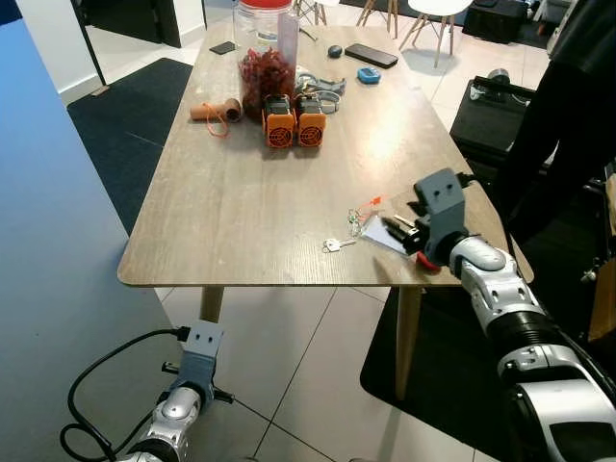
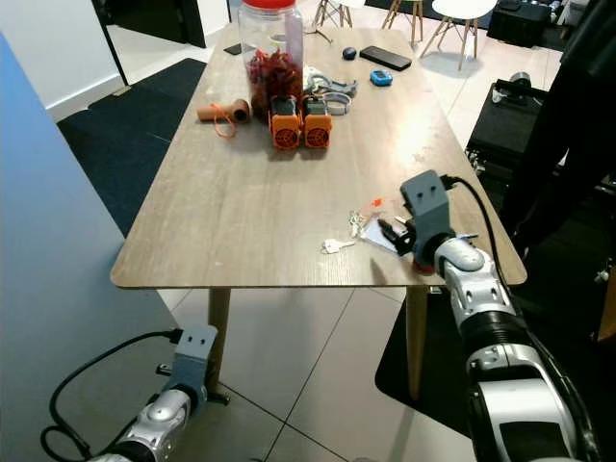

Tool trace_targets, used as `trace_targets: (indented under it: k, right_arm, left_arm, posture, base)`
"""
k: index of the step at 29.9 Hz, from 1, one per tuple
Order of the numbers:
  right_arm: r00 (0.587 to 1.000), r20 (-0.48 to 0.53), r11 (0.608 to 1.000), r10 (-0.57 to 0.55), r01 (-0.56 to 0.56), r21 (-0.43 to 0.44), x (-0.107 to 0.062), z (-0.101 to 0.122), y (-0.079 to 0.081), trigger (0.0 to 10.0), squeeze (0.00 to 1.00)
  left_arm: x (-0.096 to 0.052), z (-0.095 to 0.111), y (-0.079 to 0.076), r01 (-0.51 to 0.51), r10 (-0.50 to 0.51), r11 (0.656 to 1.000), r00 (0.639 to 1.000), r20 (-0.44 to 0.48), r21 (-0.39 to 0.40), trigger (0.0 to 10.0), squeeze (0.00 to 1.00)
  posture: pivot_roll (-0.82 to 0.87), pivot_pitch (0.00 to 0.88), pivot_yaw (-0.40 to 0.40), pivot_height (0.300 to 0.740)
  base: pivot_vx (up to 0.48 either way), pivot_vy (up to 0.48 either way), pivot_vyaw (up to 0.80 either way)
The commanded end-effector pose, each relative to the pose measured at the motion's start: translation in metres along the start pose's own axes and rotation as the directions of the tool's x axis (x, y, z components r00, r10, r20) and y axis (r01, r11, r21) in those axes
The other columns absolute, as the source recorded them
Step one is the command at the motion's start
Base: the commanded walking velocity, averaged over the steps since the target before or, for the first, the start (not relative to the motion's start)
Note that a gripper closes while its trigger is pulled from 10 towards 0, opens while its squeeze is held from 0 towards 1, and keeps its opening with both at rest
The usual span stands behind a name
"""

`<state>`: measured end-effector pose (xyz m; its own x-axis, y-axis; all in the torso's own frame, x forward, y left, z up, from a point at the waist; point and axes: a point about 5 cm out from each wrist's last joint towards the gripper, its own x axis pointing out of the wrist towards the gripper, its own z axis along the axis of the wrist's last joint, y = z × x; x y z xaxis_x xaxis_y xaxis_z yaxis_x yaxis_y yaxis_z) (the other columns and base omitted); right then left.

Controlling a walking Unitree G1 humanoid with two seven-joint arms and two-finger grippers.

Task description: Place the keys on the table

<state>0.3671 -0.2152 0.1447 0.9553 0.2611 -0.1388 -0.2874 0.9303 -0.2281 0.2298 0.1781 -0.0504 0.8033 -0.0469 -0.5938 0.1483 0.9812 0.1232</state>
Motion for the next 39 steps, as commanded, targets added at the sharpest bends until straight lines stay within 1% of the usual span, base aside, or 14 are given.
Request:
trace_targets:
  k: [1, 5, 6, 7, 8, 12, 13, 15, 17, 20, 25, 28, 32, 39]
  right_arm:
    - [0.985, 0.065, 0.987, -0.160, 0.158, 0.033, -0.004, 0.009, -0.022, 10.0, 0.00]
    - [0.904, 0.121, 0.907, -0.409, 0.389, 0.160, -0.020, 0.013, -0.056, 10.0, 0.00]
    - [0.843, 0.115, 0.837, -0.526, 0.490, 0.243, -0.032, 0.009, -0.074, 10.0, 0.00]
    - [0.715, 0.065, 0.680, -0.696, 0.628, 0.379, -0.058, -0.006, -0.101, 10.0, 0.00]
    - [0.715, 0.065, 0.680, -0.696, 0.628, 0.379, -0.058, -0.006, -0.101, 10.0, 0.00]
    - [0.542, -0.057, 0.442, -0.838, 0.737, 0.511, -0.094, -0.034, -0.125, 10.0, 0.00]
    - [0.392, -0.197, 0.231, -0.899, 0.804, 0.548, -0.126, -0.067, -0.134, 10.0, 0.00]
    - [0.392, -0.197, 0.231, -0.899, 0.804, 0.548, -0.126, -0.067, -0.134, 10.0, 0.00]
    - [0.279, -0.300, 0.086, -0.912, 0.847, 0.525, -0.152, -0.094, -0.132, 10.0, 0.00]
    - [0.194, -0.441, -0.017, -0.876, 0.902, 0.430, -0.182, -0.140, -0.109, 10.0, 0.00]
    - [0.322, -0.719, 0.139, -0.617, 0.943, 0.303, -0.191, -0.214, -0.019, 10.0, 0.00]
    - [0.362, -0.765, 0.199, -0.533, 0.932, 0.303, -0.188, -0.224, 0.002, 10.0, 0.00]
    - [0.474, -0.795, 0.456, -0.379, 0.843, 0.285, -0.176, -0.235, 0.051, 10.0, 0.00]
    - [0.547, -0.802, 0.511, -0.240, 0.773, 0.375, -0.166, -0.238, 0.089, 10.0, 0.00]
  left_arm:
    - [-0.001, -0.003, 0.003, -0.004, 0.004, 1.000, 1.000, -0.011, 0.010, 10.0, 0.00]
    - [-0.001, -0.003, 0.004, -0.007, 0.007, 1.000, 1.000, -0.010, 0.008, 10.0, 0.00]
    - [-0.001, -0.002, 0.005, -0.009, 0.009, 1.000, 1.000, -0.009, 0.007, 10.0, 0.00]
    - [-0.001, -0.003, 0.005, -0.012, 0.012, 1.000, 1.000, -0.009, 0.006, 10.0, 0.00]
    - [-0.001, -0.003, 0.005, -0.012, 0.012, 1.000, 1.000, -0.009, 0.006, 10.0, 0.00]
    - [-0.001, -0.003, 0.006, -0.015, 0.015, 1.000, 1.000, -0.009, 0.004, 10.0, 0.00]
    - [-0.002, -0.003, 0.006, -0.018, 0.018, 1.000, 1.000, -0.009, 0.003, 10.0, 0.00]
    - [-0.002, -0.003, 0.006, -0.018, 0.018, 1.000, 1.000, -0.009, 0.003, 10.0, 0.00]
    - [-0.002, -0.004, 0.007, -0.019, 0.019, 1.000, 1.000, -0.010, 0.003, 10.0, 0.00]
    - [-0.002, -0.004, 0.008, -0.021, 0.021, 1.000, 1.000, -0.013, 0.005, 10.0, 0.00]
    - [-0.002, -0.005, 0.007, -0.011, 0.012, 1.000, 1.000, -0.020, 0.014, 10.0, 0.00]
    - [-0.002, -0.004, 0.006, -0.006, 0.006, 1.000, 1.000, -0.022, 0.019, 10.0, 0.00]
    - [0.000, -0.001, 0.004, -0.005, 0.005, 1.000, 1.000, -0.019, 0.019, 10.0, 0.00]
    - [0.000, -0.002, 0.004, 0.000, 0.001, 1.000, 1.000, -0.024, 0.017, 10.0, 0.00]
  posture:
    - [0.05, 0.024, -0.020, 0.740]
    - [0.05, 0.026, -0.019, 0.740]
    - [0.05, 0.028, -0.019, 0.740]
    - [0.05, 0.028, -0.020, 0.740]
    - [0.05, 0.028, -0.020, 0.740]
    - [0.06, 0.028, -0.021, 0.740]
    - [0.06, 0.029, -0.021, 0.740]
    - [0.06, 0.029, -0.021, 0.740]
    - [0.06, 0.029, -0.021, 0.740]
    - [0.05, 0.029, -0.014, 0.740]
    - [0.05, 0.031, -0.005, 0.740]
    - [0.05, 0.029, -0.004, 0.740]
    - [0.05, 0.024, -0.005, 0.740]
    - [0.05, 0.022, 0.000, 0.740]
  base:
    - [0.000, 0.000, 0.00]
    - [0.000, 0.000, 0.00]
    - [0.000, 0.000, 0.00]
    - [0.000, 0.000, 0.00]
    - [0.000, 0.000, 0.00]
    - [0.000, 0.000, 0.00]
    - [0.000, 0.000, 0.00]
    - [0.000, 0.000, 0.00]
    - [0.000, 0.000, 0.00]
    - [0.000, 0.000, 0.00]
    - [0.000, 0.000, 0.00]
    - [0.000, 0.000, 0.00]
    - [0.000, 0.000, 0.00]
    - [0.000, 0.000, 0.00]
